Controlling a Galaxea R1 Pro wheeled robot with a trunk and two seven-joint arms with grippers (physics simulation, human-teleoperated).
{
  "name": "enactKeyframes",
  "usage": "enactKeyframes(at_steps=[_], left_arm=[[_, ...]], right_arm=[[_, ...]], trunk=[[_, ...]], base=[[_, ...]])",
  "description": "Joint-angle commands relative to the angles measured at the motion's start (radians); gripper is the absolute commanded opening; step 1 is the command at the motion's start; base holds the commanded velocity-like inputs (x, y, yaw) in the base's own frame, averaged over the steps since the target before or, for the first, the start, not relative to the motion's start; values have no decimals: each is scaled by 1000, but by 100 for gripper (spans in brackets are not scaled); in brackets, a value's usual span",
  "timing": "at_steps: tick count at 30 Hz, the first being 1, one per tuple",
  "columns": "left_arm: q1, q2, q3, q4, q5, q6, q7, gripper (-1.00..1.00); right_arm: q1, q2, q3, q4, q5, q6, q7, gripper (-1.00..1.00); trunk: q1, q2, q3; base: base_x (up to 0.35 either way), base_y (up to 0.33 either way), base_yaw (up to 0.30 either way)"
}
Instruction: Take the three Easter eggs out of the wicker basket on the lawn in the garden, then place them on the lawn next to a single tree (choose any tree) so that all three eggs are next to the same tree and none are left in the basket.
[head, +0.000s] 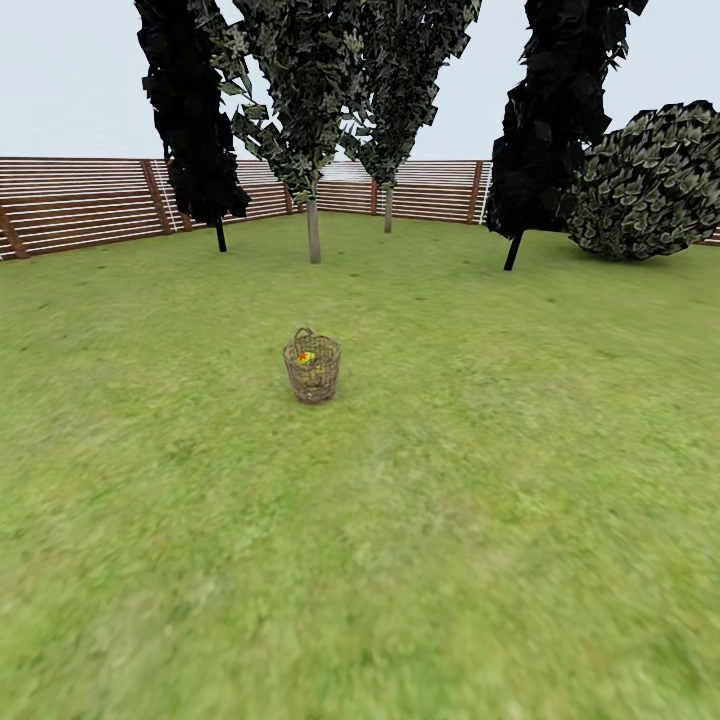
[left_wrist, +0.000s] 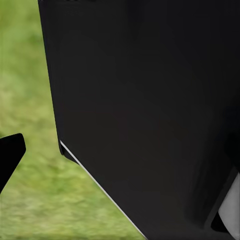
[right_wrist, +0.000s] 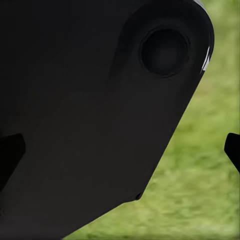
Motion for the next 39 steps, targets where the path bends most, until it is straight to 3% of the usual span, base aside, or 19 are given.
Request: enactKeyframes(at_steps=[1,19,22,25,27,30,33,35,36,39], left_arm=[[1,0,1,-2,1,1,-1,100],[-5,-4,0,-11,6,3,1,100],[-29,4,3,-21,32,10,3,100],[-57,13,19,-27,100,26,1,100],[-62,13,21,-32,113,28,0,100],[-90,15,22,-82,122,45,0,100],[-171,15,24,-141,125,158,4,100],[-220,16,25,-166,126,227,6,100],[-251,17,27,-184,125,269,7,100],[-269,24,29,-177,124,291,25,100]], right_arm=[[0,0,5,0,2,-1,1,100],[0,-6,-4,-3,-9,-46,-1,100],[0,-5,-4,-4,-8,-45,-1,100],[0,-1,-3,-22,-2,-41,-6,100],[-7,-1,-1,-49,1,-29,-7,100],[-34,-1,-1,-140,-1,62,-11,100],[-120,-5,-3,-248,-11,246,-23,100],[-175,-6,-4,-266,-14,309,-26,100],[-204,-6,-5,-271,-13,334,-22,100],[-220,-2,-2,-228,-12,328,-19,100]], trunk=[[0,0,-1],[0,0,-1],[0,0,-1],[0,0,-1],[0,0,-1],[0,0,-1],[0,0,-1],[0,0,-1],[0,0,-1],[0,0,-1]], base=[[0,0,0],[0,0,0],[0,0,0],[0,0,0],[0,0,0],[0,0,0],[0,0,0],[0,0,0],[0,0,0],[0,0,0]])
